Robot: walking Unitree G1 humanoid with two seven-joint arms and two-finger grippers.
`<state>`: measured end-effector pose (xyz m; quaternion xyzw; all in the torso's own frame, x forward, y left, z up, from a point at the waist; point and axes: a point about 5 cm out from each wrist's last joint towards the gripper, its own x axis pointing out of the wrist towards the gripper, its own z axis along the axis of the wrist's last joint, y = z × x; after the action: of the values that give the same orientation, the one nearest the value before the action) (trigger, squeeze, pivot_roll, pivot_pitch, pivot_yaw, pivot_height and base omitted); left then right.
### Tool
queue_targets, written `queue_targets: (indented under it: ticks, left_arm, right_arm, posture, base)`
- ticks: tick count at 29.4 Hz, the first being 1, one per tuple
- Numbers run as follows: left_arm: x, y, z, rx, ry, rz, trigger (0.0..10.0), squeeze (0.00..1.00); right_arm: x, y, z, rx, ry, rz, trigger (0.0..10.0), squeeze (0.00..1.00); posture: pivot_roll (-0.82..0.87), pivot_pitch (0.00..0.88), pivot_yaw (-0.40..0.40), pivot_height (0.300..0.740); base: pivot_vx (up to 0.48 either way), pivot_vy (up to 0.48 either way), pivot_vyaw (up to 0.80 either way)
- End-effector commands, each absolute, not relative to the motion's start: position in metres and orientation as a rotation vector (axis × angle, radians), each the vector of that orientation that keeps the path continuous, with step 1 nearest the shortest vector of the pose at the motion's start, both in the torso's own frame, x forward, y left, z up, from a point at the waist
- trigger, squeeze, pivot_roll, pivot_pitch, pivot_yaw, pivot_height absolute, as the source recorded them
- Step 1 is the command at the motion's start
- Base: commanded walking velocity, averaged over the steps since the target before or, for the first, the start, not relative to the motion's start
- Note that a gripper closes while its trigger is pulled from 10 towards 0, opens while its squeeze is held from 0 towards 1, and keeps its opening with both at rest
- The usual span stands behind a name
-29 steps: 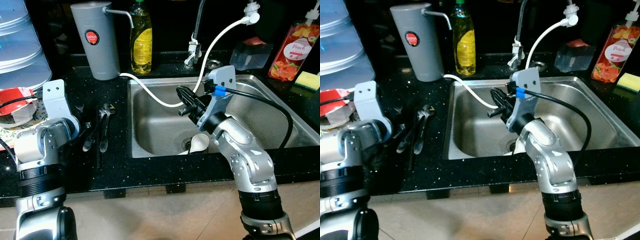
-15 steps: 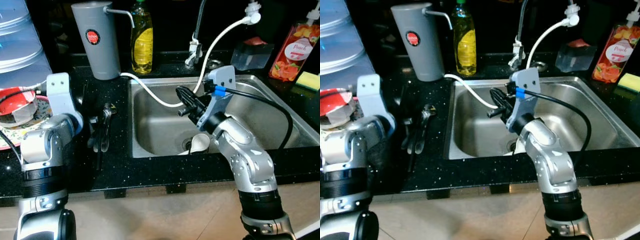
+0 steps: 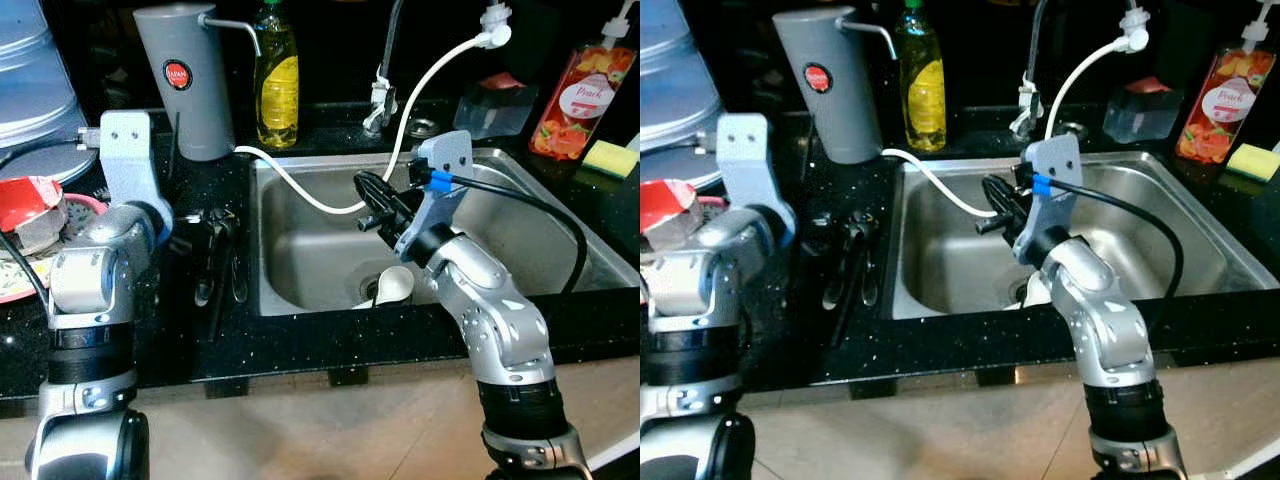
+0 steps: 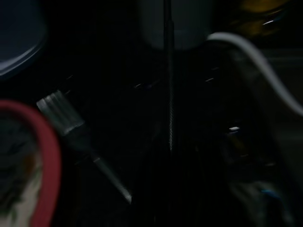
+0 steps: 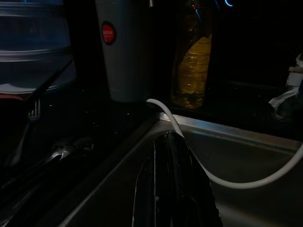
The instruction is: Kitchen organization
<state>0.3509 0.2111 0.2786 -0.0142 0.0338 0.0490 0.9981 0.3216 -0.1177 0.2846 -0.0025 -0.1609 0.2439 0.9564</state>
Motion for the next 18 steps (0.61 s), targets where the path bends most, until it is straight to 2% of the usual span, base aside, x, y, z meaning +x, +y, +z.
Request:
queue_targets:
  ticks: [1,8,12,14,16,17,18]
  left_arm:
    - [0.35,0.217,0.271,-0.02,0.094,0.113,10.0,0.0]
    - [0.35,0.203,0.29,-0.09,-0.004,0.017,10.0,0.0]
    - [0.353,0.178,0.31,-0.274,-0.044,-0.18,10.0,0.0]
    - [0.355,0.169,0.315,-0.323,-0.033,-0.233,10.0,0.0]
    - [0.361,0.149,0.322,-0.424,0.01,-0.333,10.0,0.0]
    - [0.361,0.149,0.322,-0.424,0.01,-0.333,10.0,0.0]
    - [0.362,0.136,0.326,-0.474,0.025,-0.387,10.0,0.0]
  right_arm:
    - [0.321,-0.12,0.282,-0.007,-0.314,0.491,10.0,0.0]
    - [0.321,-0.12,0.283,-0.007,-0.316,0.493,10.0,0.0]
    - [0.322,-0.121,0.284,-0.004,-0.319,0.481,10.0,0.0]
    - [0.322,-0.122,0.285,0.001,-0.325,0.467,10.0,0.0]
    - [0.324,-0.127,0.289,0.016,-0.341,0.426,10.0,0.0]
    - [0.324,-0.127,0.289,0.016,-0.341,0.426,10.0,0.0]
    - [0.325,-0.13,0.29,0.019,-0.347,0.403,10.0,0.0]
  posture:
    - [-0.05,0.106,0.026,0.74]
    - [-0.05,0.107,0.024,0.74]
    - [-0.05,0.109,0.021,0.74]
    - [-0.06,0.11,0.022,0.74]
    - [-0.06,0.109,0.026,0.74]
    - [-0.06,0.109,0.026,0.74]
    - [-0.06,0.109,0.026,0.74]
  base:
    - [0.0,0.0,0.0]
    - [0.0,0.0,0.0]
    - [0.0,0.0,0.0]
    - [0.0,0.0,0.0]
    - [0.0,0.0,0.0]
    - [0.0,0.0,0.0]
    - [0.0,0.0,0.0]
